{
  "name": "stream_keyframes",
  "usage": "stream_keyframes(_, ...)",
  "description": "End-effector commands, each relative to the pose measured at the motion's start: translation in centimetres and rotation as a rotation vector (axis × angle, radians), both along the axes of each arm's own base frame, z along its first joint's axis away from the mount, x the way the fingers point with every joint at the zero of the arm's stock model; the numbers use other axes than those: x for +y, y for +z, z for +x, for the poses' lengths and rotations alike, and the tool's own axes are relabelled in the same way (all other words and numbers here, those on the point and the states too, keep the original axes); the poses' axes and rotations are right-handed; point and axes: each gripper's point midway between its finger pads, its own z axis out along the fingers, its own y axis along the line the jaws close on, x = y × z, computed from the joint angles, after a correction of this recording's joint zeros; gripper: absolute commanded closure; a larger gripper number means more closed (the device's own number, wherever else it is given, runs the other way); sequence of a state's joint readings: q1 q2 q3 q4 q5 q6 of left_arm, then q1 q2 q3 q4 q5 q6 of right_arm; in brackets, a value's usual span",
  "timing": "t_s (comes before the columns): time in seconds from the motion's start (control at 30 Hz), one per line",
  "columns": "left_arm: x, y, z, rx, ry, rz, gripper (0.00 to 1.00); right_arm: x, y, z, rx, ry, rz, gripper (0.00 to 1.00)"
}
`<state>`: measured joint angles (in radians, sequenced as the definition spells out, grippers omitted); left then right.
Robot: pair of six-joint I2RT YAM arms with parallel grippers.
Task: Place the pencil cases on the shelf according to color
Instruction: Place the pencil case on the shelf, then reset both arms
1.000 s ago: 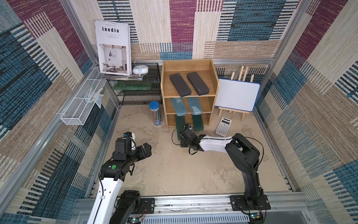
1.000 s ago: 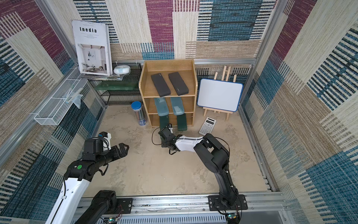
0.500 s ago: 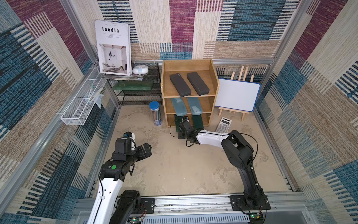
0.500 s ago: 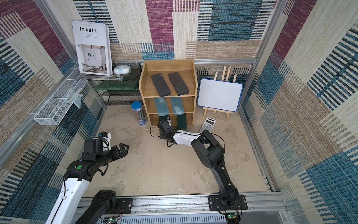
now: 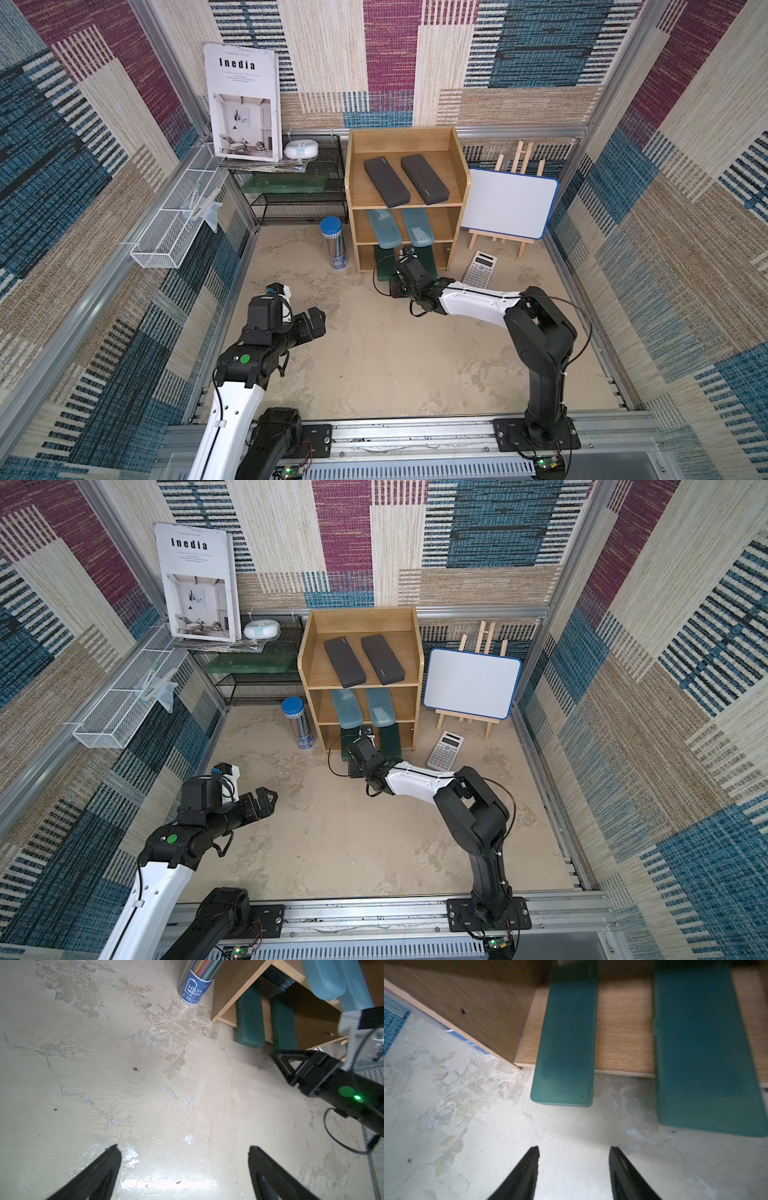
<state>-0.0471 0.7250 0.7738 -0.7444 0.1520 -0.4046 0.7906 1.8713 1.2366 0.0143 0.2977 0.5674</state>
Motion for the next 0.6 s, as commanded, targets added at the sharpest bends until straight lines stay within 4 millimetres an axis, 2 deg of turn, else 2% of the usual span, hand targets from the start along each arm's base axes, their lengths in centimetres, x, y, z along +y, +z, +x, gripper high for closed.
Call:
stream_keyframes(0.0,1.0,0.4,0.8,-0.056,0.040,0.045,0.01,-1.0,2.2,-1.5,-0.046,0.025,0.022,0.24)
stream_keyframes(0.07,1.8,0.1,1.0,-0.081,0.079,0.068,0.01,-2.7,3.3,-2.8,-0.068,0.015,0.011,0.13)
stream_keyframes(0.17,3.7,0.1,1.2,-0.113,0.207,0.093,0.00,-6.7,4.8,-4.4,-0.136,-0.046,-0.039,0.01)
stream_keyframes(0.3,4.2,-0.8,2.6,-0.155,0.250,0.083,0.01,-14.6,7.4,-5.4,-0.268,-0.281,-0.148,0.01)
stream_keyframes(0.37,4.9,-1.8,3.4,-0.156,0.272,0.132,0.01,-17.3,8.2,-5.2,-0.321,-0.323,-0.204,0.01)
stream_keyframes(0.47,5.9,-2.6,4.5,-0.195,0.312,0.183,0.01,-21.3,8.6,-4.7,-0.360,-0.411,-0.297,0.01)
stream_keyframes(0.57,6.7,-2.8,5.1,-0.270,0.345,0.236,0.01,-25.6,7.7,-3.8,-0.359,-0.485,-0.285,0.01)
